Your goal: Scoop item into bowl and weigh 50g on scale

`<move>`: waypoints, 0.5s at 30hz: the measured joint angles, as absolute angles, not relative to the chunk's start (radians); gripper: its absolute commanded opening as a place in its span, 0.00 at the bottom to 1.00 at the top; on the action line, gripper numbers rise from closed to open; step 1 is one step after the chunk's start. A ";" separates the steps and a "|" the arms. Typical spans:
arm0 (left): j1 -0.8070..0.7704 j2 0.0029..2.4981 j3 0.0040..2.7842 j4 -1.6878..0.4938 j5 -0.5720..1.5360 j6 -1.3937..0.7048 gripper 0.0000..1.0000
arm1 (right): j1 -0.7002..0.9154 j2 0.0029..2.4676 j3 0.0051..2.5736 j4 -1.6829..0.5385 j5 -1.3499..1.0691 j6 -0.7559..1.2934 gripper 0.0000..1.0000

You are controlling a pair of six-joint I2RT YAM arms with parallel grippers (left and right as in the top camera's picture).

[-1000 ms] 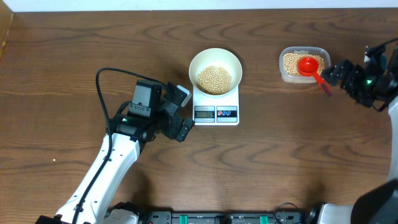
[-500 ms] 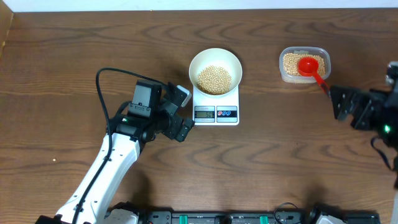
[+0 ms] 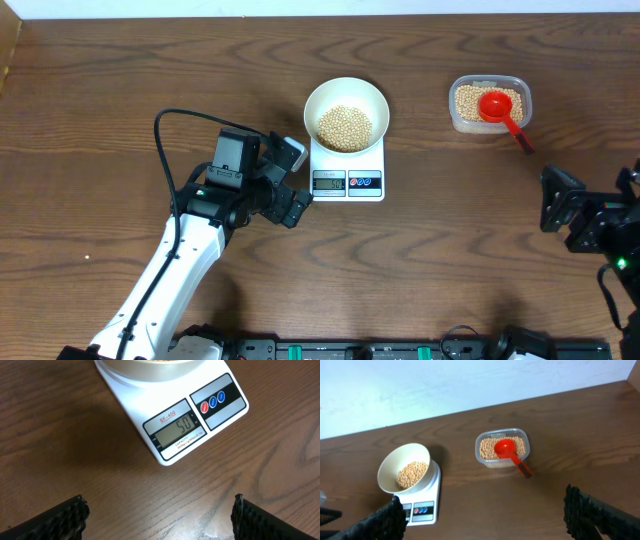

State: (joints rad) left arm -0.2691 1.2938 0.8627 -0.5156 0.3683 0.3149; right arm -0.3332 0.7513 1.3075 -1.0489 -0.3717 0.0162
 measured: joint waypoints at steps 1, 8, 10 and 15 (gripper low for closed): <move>-0.269 1.294 0.863 -0.516 0.368 0.315 0.93 | -0.321 0.739 1.286 -1.032 -0.360 0.016 0.99; -0.269 1.294 0.862 -0.516 0.368 0.315 0.93 | -0.160 0.543 0.922 -0.709 -0.202 0.011 0.99; -0.269 1.294 0.862 -0.516 0.369 0.315 0.93 | -0.134 0.467 0.797 -0.610 -0.168 0.009 0.99; -0.269 1.294 0.862 -0.516 0.369 0.315 0.93 | -0.105 0.312 0.543 -0.401 -0.113 0.010 0.99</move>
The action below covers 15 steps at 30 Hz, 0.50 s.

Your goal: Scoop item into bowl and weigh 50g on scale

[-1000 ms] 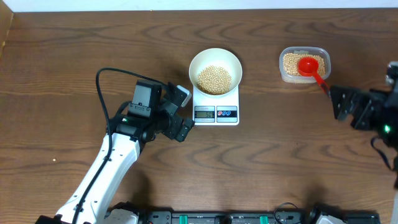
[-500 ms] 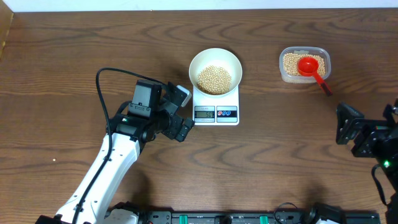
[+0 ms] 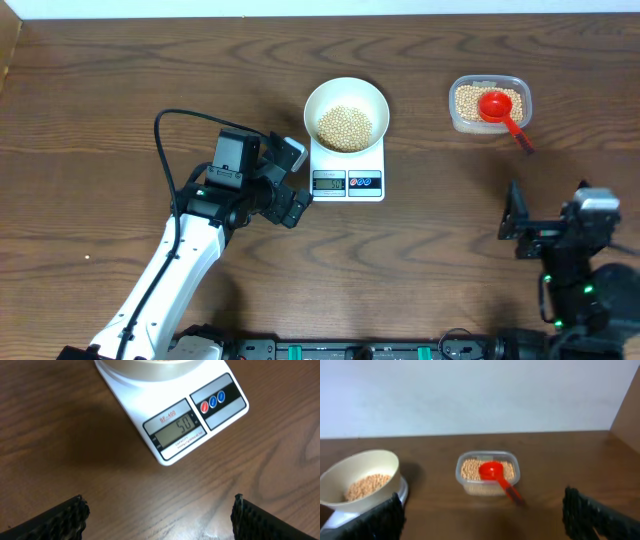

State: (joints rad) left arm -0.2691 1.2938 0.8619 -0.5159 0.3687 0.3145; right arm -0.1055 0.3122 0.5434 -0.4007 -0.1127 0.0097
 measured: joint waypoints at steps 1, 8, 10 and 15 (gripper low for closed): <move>-0.269 1.294 0.862 -0.516 0.369 0.315 0.93 | -0.102 0.280 0.491 -0.372 -0.107 0.010 0.99; -0.269 1.294 0.862 -0.516 0.369 0.315 0.93 | -0.096 0.113 0.236 -0.265 -0.086 0.010 0.99; -0.269 1.294 0.862 -0.516 0.368 0.315 0.93 | -0.096 0.065 0.177 -0.242 -0.084 0.010 0.99; -0.269 1.294 0.862 -0.516 0.368 0.315 0.93 | -0.092 0.015 0.077 -0.163 -0.078 0.010 0.99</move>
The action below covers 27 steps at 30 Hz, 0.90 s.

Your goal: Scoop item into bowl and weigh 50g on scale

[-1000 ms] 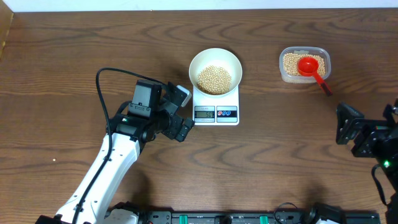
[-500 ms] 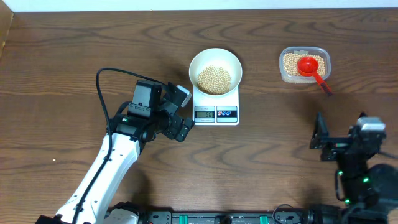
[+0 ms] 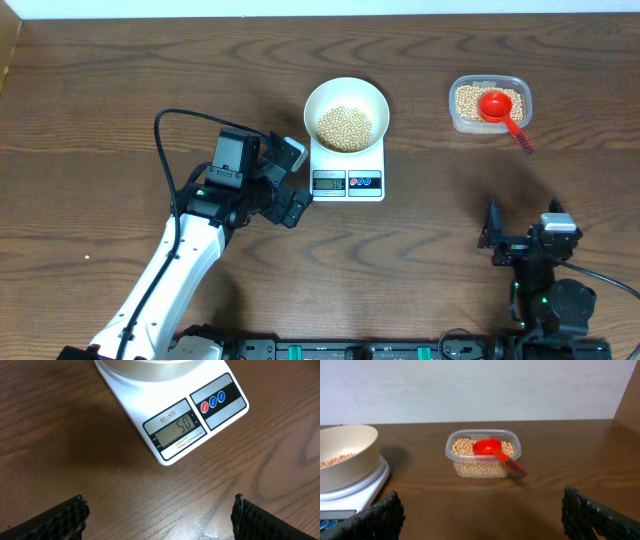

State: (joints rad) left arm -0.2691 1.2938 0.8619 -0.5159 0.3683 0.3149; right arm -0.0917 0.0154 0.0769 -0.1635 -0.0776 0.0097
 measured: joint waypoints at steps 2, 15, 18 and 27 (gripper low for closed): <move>-0.269 1.294 0.862 -0.516 0.368 0.315 0.93 | -0.086 0.014 0.044 -0.130 -0.076 0.010 0.99; -0.269 1.294 0.862 -0.516 0.368 0.315 0.93 | -0.065 0.012 0.010 -0.069 -0.067 0.009 0.99; -0.269 1.294 0.862 -0.516 0.368 0.315 0.93 | -0.060 0.012 0.010 -0.069 -0.067 0.010 0.99; -0.269 1.294 0.862 -0.516 0.368 0.315 0.93 | -0.060 0.012 0.010 -0.070 -0.066 0.010 0.99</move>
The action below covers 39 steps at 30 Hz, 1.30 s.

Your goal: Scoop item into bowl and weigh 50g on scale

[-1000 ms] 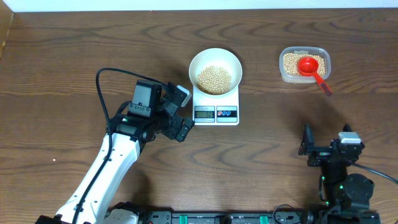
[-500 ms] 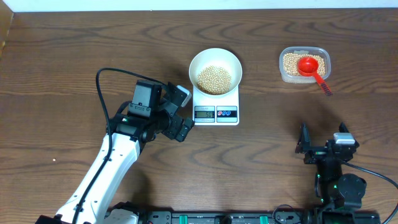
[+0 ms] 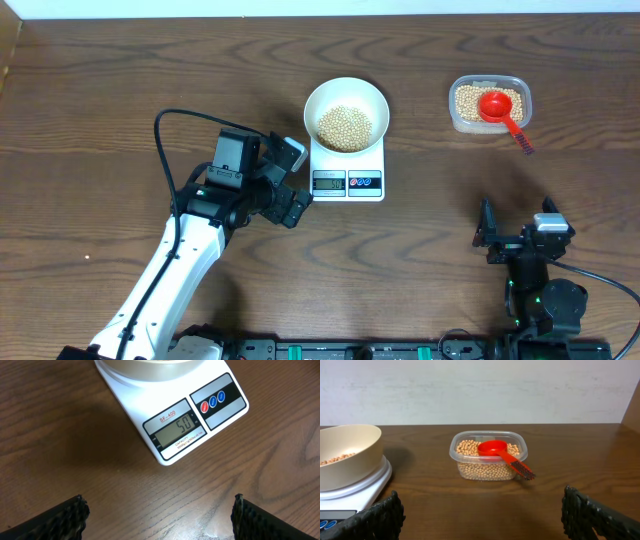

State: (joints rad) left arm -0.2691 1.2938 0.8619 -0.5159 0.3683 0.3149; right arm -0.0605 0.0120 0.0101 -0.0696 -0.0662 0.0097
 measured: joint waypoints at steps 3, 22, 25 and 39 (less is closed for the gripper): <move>-0.269 1.294 0.862 -0.516 0.368 0.315 0.93 | -0.060 0.012 0.010 -0.070 -0.066 0.010 0.99; -0.269 1.294 0.862 -0.516 0.368 0.315 0.93 | -0.060 0.012 0.010 -0.070 -0.066 0.010 0.99; -0.269 1.294 0.862 -0.518 0.368 0.315 0.93 | -0.060 0.012 0.010 -0.070 -0.066 0.010 0.99; -0.250 1.114 0.814 -0.549 0.356 0.315 0.98 | -0.060 0.012 0.010 -0.070 -0.066 0.010 0.99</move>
State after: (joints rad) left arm -0.2497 1.1145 0.8143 -0.5491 0.3565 0.3145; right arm -0.0605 0.0116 0.0101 -0.0696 -0.0662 0.0097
